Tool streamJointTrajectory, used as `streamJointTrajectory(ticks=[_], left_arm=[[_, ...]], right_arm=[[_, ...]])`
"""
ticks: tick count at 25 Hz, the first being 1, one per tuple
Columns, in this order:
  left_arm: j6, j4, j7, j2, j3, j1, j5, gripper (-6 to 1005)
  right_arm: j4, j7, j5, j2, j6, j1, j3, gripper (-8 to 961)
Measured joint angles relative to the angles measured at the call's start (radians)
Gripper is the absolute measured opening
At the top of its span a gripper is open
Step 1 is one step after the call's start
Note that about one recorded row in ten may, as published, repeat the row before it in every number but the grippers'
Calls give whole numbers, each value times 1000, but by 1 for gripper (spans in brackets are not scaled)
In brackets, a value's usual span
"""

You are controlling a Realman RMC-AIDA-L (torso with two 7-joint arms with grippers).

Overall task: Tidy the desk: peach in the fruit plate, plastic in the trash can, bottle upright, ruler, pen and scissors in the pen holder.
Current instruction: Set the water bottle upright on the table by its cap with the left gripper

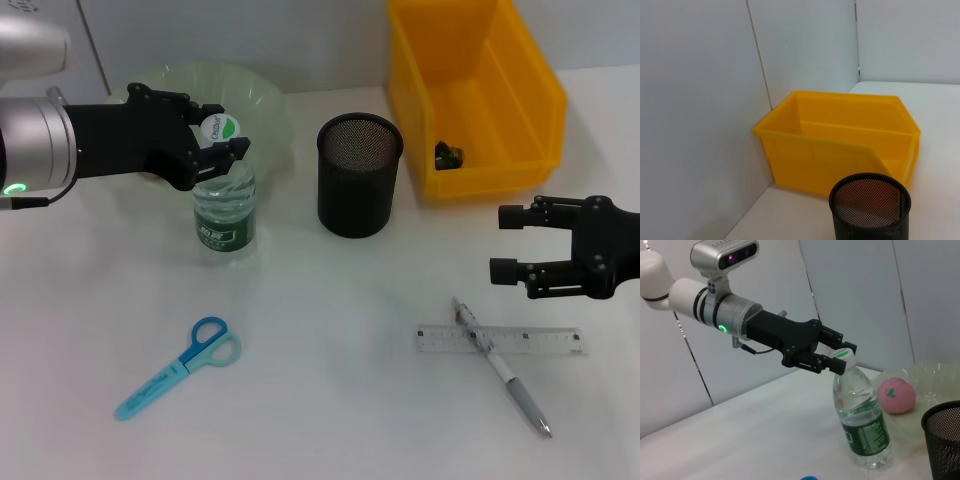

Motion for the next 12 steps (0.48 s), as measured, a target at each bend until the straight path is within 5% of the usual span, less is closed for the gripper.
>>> streamJointTrajectory(ticks=[12], left_arm=[[24, 3, -11, 2, -8, -1, 0, 524]], right_arm=[[-3, 1, 0, 5, 0, 0, -2, 832]])
